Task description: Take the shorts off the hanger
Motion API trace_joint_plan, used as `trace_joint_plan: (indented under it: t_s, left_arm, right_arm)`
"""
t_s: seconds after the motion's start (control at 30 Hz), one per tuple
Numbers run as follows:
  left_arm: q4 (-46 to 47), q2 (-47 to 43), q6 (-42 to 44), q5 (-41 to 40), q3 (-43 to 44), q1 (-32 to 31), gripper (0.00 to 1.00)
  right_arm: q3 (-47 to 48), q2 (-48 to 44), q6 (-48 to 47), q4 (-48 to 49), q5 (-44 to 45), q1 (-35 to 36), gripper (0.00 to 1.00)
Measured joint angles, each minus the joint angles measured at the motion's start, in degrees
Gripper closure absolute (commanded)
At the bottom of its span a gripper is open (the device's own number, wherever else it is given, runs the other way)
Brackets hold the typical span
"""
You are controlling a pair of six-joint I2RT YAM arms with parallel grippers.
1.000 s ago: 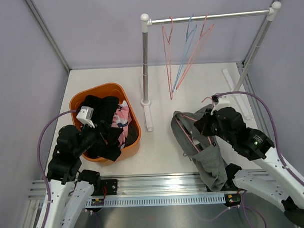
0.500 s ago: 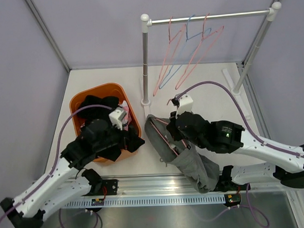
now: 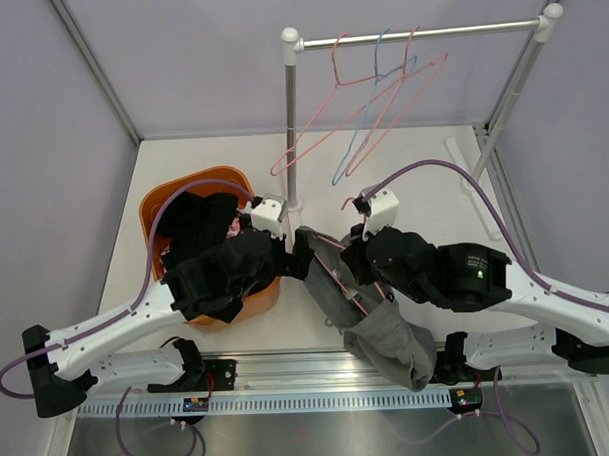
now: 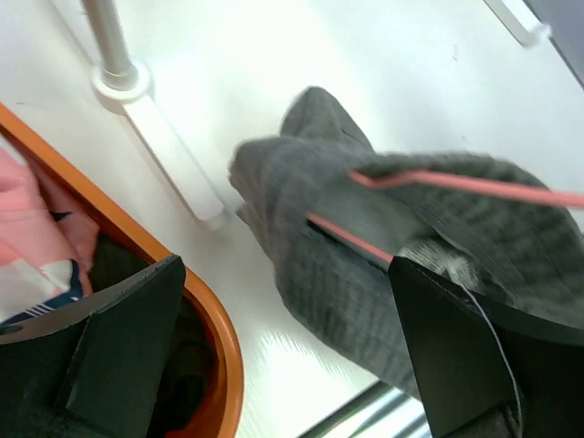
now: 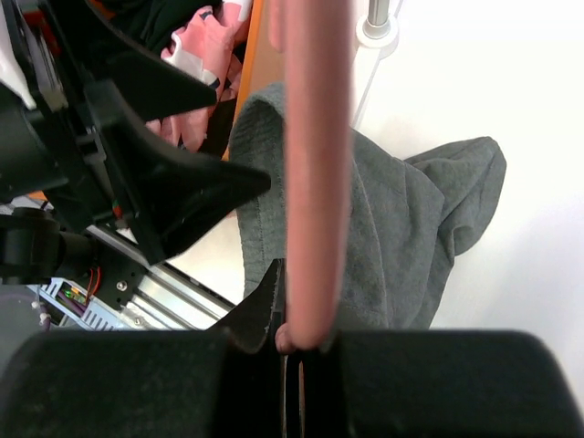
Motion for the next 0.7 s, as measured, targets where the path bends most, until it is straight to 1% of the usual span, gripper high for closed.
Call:
trace_joint_plan:
  t_s: [0.07,0.1,0.27,0.3,0.37,0.4,0.47,0.53,0.63,0.7]
  left_arm:
    - [0.26,0.74,0.07,-2.12,0.57,-0.02,0.01]
    - [0.55,1.29,0.17,-3.04,0.83,-0.02,0.03]
    - [1.55,4.2,0.31,-4.9,1.84,-0.02,0.47]
    - [1.53,4.94,0.42,-5.07,2.21,-0.02,0.62]
    - [1.53,6.27,0.42,-5.2,2.89,-0.02,0.74]
    - [1.57,6.71,0.33,-5.2,3.17,-0.09,0.87]
    - [1.57,7.5,0.22,-5.42,3.82,-0.13,0.95]
    - [1.31,7.82,0.2,-6.21,4.44,-0.28,1.0]
    - [-0.26,8.79,-0.13,-9.09,6.47,-0.33,1.0]
    - [-2.19,10.86,-0.55,-11.65,9.73,0.07,1.0]
  right_arm:
    - [0.13,-0.33,-0.02,-0.59,0.31,0.39,1.0]
    - [0.15,-0.61,-0.02,-0.81,0.37,0.57,1.0]
    - [0.15,-2.56,-0.02,-1.07,0.59,0.92,1.0]
    - [0.15,-2.99,-0.02,-1.29,0.76,0.92,1.0]
    - [0.15,-3.72,-0.07,-1.64,0.94,0.92,1.0]
    - [0.13,-3.93,-0.09,-1.75,0.96,0.92,1.0]
    - [0.13,-4.24,-0.13,-1.81,1.16,0.92,1.0]
    - [0.13,-4.35,-0.22,-1.84,1.36,0.92,1.0]
    - [0.07,-4.44,-0.66,-1.57,1.14,0.96,1.0]
    - [-0.13,-4.61,-1.33,-0.79,0.48,1.25,1.0]
